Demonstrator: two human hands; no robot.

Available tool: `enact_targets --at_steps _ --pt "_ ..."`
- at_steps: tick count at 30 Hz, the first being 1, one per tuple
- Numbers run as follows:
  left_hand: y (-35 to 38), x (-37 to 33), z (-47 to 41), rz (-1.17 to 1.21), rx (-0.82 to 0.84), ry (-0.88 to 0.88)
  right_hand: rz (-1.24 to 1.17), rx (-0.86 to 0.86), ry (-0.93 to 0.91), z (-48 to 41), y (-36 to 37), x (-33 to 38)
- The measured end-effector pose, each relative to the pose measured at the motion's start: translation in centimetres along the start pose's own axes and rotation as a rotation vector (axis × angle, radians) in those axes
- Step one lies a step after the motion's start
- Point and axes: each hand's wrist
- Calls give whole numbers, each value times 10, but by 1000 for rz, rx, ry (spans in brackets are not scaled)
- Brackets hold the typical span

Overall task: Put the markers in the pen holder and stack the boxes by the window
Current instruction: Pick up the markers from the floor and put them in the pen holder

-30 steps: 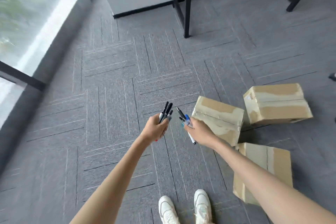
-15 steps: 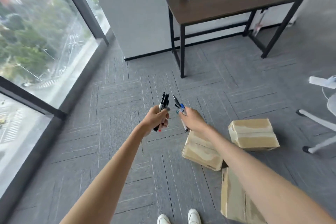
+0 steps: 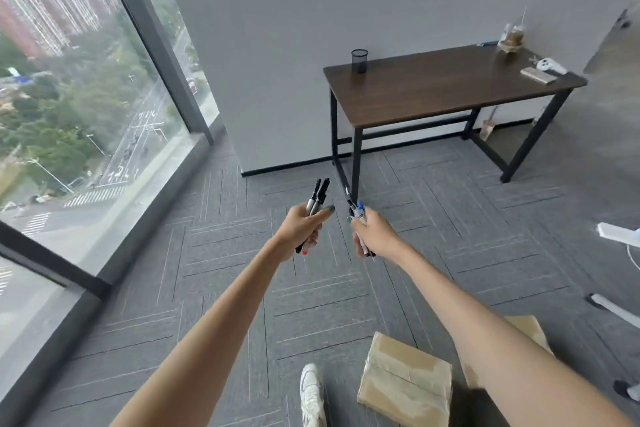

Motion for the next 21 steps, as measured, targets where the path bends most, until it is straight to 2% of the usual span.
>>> enact_targets --at_steps 11,21 --pt "-81 -91 -224 44 -29 28 -38 -179 -42 -217 -1 110" --pt "-87 -129 -406 22 56 10 -4 -222 -19 -396 -46 130"
Point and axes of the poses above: each hand's wrist, its own z-axis away from the middle knuckle, its own y-axis out of the palm, x = y × z, and after that the axes turned 6 degrees about -x, right-handed
